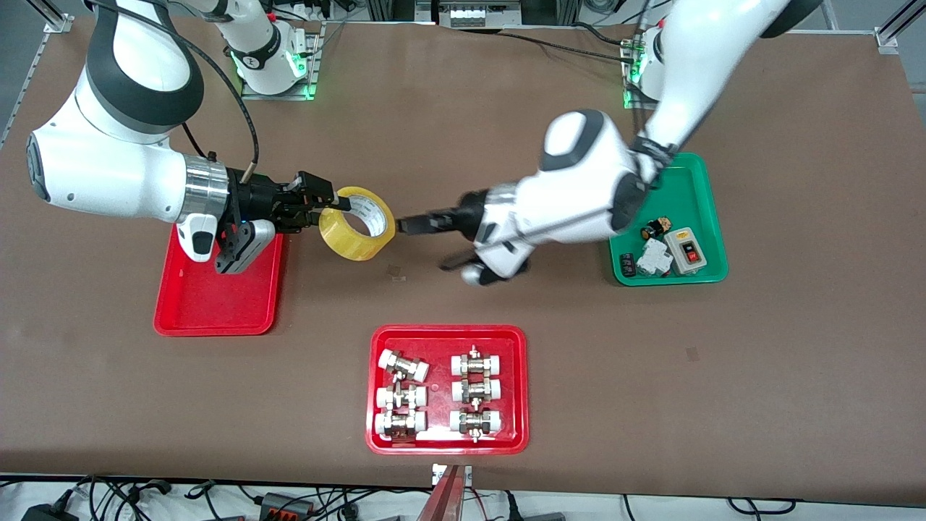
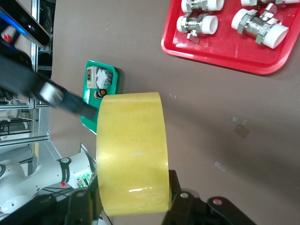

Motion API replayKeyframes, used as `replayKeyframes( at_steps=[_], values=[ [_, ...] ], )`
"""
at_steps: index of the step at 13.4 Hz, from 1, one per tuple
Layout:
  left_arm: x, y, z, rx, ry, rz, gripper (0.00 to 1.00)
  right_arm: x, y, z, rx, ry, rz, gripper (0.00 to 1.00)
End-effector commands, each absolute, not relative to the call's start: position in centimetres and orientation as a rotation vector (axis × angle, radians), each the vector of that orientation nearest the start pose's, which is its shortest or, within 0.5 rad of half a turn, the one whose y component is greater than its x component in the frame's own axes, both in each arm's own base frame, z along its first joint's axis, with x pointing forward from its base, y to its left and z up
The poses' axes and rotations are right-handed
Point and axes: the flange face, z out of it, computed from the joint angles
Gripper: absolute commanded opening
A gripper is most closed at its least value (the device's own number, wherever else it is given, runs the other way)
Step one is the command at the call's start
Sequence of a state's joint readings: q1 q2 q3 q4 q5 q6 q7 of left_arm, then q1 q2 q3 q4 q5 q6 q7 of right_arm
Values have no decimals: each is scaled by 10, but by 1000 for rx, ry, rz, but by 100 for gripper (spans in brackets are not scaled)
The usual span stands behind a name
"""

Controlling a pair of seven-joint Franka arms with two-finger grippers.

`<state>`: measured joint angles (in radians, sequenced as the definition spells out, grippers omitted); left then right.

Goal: Left arm passes tape to right arm into tray
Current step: 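Open the left gripper while the right gripper carries the tape away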

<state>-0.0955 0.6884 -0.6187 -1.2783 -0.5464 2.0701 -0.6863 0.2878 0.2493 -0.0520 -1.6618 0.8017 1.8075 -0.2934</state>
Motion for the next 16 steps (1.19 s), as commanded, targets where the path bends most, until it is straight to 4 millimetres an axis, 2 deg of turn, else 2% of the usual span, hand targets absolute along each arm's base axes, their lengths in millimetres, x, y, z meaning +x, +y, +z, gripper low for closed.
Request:
replayKeyframes(
  at_steps=[1,3,4,6,7,8,10,12,13,14,16],
  values=[
    [641,-337,443,2412,357,-490,100,611,171,467,-2369,-300,121,43],
    [651,-281,439,2547,207,-462,100,623,119,443,-2421,-220,160,43],
    [654,-256,440,2617,182,-445,100,628,82,424,-2442,-163,199,43],
    [655,-204,448,2780,160,-438,100,630,-6,367,-2400,18,330,43],
    [650,-188,458,2833,104,-422,100,628,-46,335,-2372,98,382,43],
    [639,-178,471,2873,54,-393,100,623,-74,314,-2345,160,414,43],
    [613,-165,494,2951,-81,-336,100,612,-109,279,-2294,237,479,44],
    [588,-154,526,3044,-197,-255,100,602,-123,256,-2260,207,505,44],
    [580,-135,539,3075,-248,-242,100,597,-131,246,-2255,192,517,44],
    [576,-118,553,3090,-326,-227,100,591,-146,240,-2273,172,516,44],
    [571,-78,579,3106,-294,-165,100,582,-167,215,-2264,131,506,44]
  ],
)
